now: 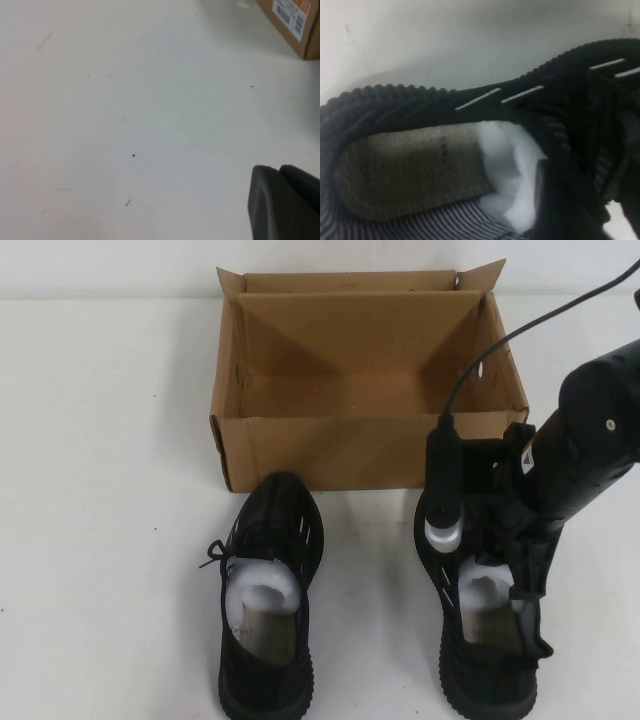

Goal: Put shoes into padded shoe box
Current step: Pick up the shoe from the table

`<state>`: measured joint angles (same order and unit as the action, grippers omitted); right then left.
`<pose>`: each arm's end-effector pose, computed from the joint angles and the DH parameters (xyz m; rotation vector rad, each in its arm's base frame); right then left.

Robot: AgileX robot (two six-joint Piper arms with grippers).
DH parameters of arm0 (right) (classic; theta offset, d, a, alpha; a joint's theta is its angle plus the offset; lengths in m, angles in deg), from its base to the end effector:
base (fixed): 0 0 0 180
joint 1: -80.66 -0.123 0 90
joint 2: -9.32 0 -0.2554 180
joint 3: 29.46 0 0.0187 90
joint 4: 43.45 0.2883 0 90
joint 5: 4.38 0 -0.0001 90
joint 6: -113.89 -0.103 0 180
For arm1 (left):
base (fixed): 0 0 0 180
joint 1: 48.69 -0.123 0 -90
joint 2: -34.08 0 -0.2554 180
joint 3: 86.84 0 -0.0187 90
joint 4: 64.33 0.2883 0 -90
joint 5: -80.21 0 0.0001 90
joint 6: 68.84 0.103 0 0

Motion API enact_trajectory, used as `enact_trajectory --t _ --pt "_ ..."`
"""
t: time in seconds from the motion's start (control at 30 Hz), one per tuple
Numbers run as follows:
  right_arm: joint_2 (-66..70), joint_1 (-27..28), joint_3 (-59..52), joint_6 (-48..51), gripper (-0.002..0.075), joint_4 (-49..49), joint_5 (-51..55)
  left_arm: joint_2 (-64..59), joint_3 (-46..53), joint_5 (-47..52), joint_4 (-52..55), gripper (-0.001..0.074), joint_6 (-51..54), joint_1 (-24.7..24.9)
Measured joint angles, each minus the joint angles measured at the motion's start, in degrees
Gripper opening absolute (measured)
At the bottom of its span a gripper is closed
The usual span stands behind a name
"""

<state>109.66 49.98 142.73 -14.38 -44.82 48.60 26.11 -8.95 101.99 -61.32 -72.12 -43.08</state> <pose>0.3096 0.1814 0.2047 -1.8692 2.1108 -0.1154 0.1310 -0.0108 0.1666 0.0706 1.8772 -0.0548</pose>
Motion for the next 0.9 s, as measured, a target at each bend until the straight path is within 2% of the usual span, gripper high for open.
enact_trajectory --t 0.03,0.17,0.4,0.47,0.5,0.63,0.9 --pt "0.0 0.0 0.13 0.19 0.0253 0.0 0.09 0.0 0.0 0.0 0.0 -0.0004 0.0 0.0" --pt "0.13 0.0 0.22 0.29 0.0218 -0.11 0.49 0.0 0.0 0.0 0.0 -0.0004 0.0 0.0" --pt "2.18 0.0 0.34 0.29 0.0211 -0.01 0.86 0.0 0.0 0.0 0.0 -0.0004 0.0 0.0" --pt "2.29 0.0 0.46 0.29 0.0123 -0.01 1.02 0.0 0.0 0.0 0.0 -0.0004 0.0 0.0" --pt "2.29 0.0 0.46 0.16 0.0164 -0.01 1.16 0.0 0.0 0.0 0.0 -0.0004 0.0 0.0" --pt "2.29 -0.03 0.46 -2.88 0.0043 -0.8 1.79 0.0 0.0 0.0 0.0 -0.0004 0.0 0.0" --pt "1.42 -0.13 0.69 -14.76 0.002 -2.37 2.55 0.0 0.0 0.0 0.0 -0.0004 0.0 0.0"
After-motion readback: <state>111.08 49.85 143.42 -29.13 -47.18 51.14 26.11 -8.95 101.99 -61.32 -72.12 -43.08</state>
